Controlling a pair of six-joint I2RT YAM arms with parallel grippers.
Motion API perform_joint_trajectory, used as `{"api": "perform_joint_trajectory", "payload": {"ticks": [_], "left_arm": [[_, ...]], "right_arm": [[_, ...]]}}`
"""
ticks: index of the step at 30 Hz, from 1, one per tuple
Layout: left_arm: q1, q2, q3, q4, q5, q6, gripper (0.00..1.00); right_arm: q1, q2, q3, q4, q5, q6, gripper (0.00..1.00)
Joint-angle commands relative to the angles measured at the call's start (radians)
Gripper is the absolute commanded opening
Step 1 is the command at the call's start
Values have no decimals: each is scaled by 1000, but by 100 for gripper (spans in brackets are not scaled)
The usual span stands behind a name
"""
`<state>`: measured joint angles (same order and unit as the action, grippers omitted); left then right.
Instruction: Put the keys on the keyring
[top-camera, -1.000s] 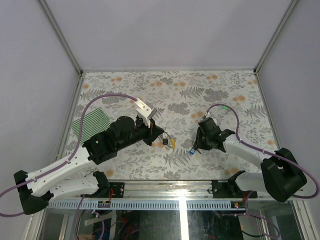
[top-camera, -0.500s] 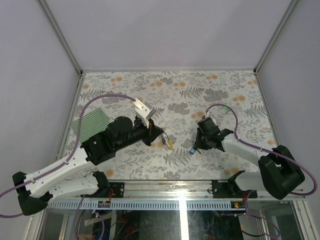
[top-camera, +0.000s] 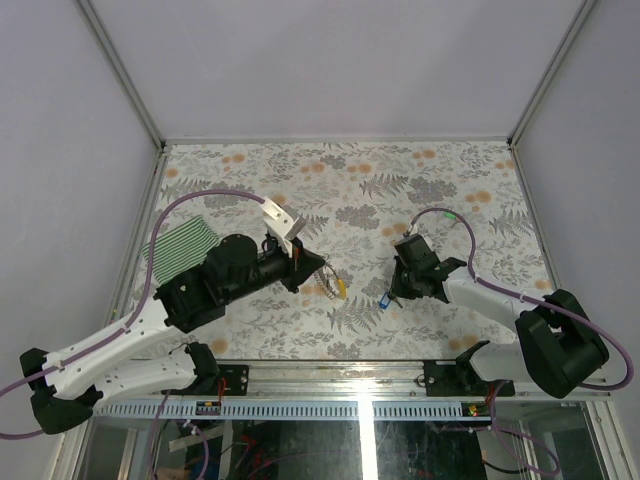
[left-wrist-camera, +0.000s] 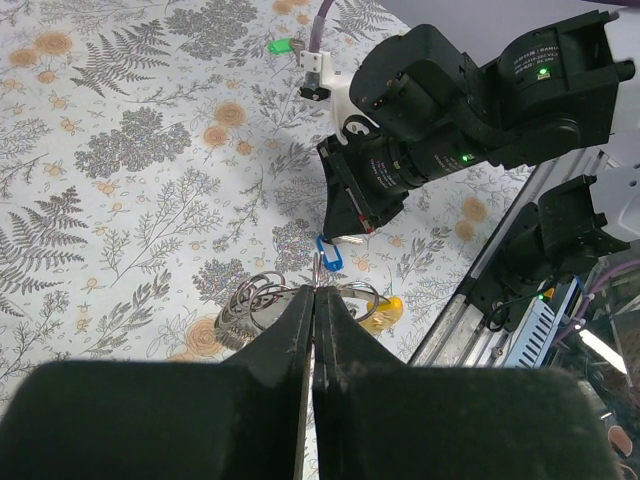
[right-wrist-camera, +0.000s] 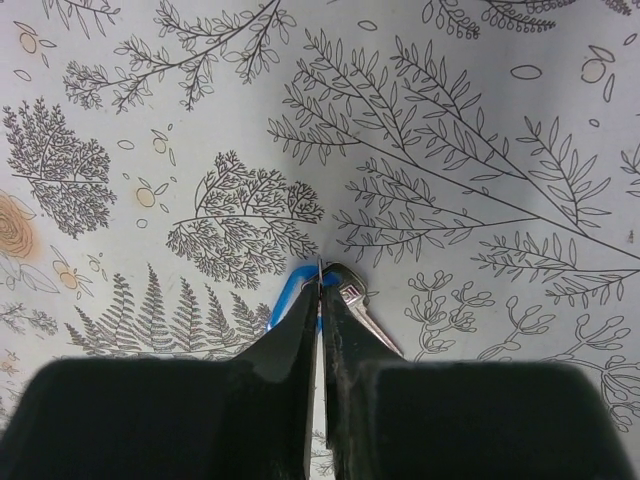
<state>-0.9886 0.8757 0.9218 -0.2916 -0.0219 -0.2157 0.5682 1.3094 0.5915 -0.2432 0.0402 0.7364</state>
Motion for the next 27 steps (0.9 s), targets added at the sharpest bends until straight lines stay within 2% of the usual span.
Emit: {"api": "perform_joint_trajectory", "payload": {"ticks": [1,6,15,19,27], "left_arm": [[-5,-20,7,51,16,19,0],[-6,-25,8,55,17,25,0],[-5,18,60,26,-14,14,0],[-6,8,60,38,-6,35,0],[-6,33,73,98,-16,147,0]], "right_arm": [[-5,6,41,29,9,-6,3],[-5,-26,49,11,19,-49,0],[-5,-231,96,-24,-60,-304,0],[-5,-330,143,-42,-186,-485,0],[-5,-470,318,-158,-421,-699,0]]}}
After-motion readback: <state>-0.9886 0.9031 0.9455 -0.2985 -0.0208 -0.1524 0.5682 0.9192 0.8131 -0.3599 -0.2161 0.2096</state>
